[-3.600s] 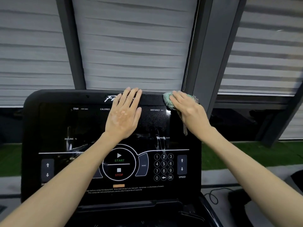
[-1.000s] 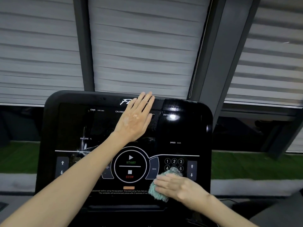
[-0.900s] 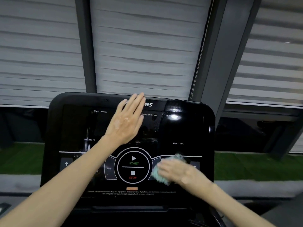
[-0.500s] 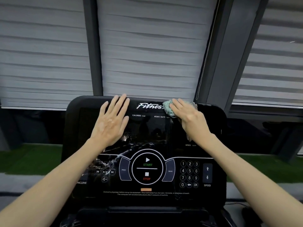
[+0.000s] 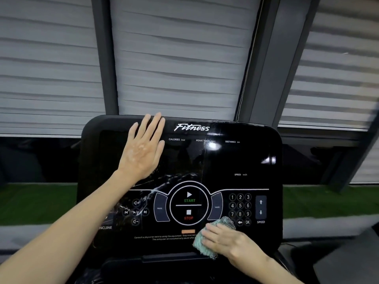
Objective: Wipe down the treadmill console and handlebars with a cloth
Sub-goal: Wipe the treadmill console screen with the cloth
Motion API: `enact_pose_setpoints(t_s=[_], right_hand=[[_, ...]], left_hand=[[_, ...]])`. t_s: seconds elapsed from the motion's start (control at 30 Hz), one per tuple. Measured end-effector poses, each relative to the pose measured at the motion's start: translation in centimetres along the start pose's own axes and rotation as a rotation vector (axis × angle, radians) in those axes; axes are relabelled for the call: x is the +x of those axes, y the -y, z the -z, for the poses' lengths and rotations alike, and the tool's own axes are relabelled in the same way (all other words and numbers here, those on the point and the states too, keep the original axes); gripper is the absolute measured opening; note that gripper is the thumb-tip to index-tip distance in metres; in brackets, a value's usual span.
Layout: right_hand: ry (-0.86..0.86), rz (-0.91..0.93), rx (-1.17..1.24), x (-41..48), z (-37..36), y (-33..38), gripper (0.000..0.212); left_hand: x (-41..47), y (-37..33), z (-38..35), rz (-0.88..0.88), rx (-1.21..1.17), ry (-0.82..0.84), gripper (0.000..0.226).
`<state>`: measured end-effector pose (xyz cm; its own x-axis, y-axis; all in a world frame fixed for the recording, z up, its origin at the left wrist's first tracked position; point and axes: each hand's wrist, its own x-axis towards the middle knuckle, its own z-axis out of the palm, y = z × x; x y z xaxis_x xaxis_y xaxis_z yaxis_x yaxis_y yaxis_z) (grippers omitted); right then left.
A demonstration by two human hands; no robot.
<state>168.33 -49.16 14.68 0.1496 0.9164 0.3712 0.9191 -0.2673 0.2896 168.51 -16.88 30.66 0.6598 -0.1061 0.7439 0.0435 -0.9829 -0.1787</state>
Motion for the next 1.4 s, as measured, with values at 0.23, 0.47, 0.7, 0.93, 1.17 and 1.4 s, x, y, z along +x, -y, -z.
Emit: enact_pose_setpoints(t_s=[0.23,0.47,0.7,0.93,1.17,1.4], right_hand=[[-0.185,-0.002,-0.247,7.1,5.6,-5.5,0.049],[-0.378,-0.265,-0.321,15.7,12.0,-10.1,0.050],[-0.359,-0.298,-0.163,10.8,5.3,-2.7,0.050],[-0.061,-0.017,-0.019,3.2,-1.1,3.6,0.033],[-0.303,-0.011,-0.208,10.1,4.9,-2.4,0.044],[-0.355,-0.222,-0.362,18.8,11.2,-8.8,0.049]], left_hand=[[0.0,-0.1,-0.1,0.004,-0.007,-0.008,0.058],[-0.1,-0.1,-0.2,0.001,-0.008,-0.019,0.058],[-0.1,0.1,-0.6,0.002,-0.021,-0.041,0.058],[-0.2,0.2,-0.7,-0.002,-0.033,-0.056,0.057],[-0.2,0.2,-0.8,0.004,-0.028,-0.057,0.058],[-0.2,0.3,-0.5,-0.003,-0.060,-0.054,0.056]])
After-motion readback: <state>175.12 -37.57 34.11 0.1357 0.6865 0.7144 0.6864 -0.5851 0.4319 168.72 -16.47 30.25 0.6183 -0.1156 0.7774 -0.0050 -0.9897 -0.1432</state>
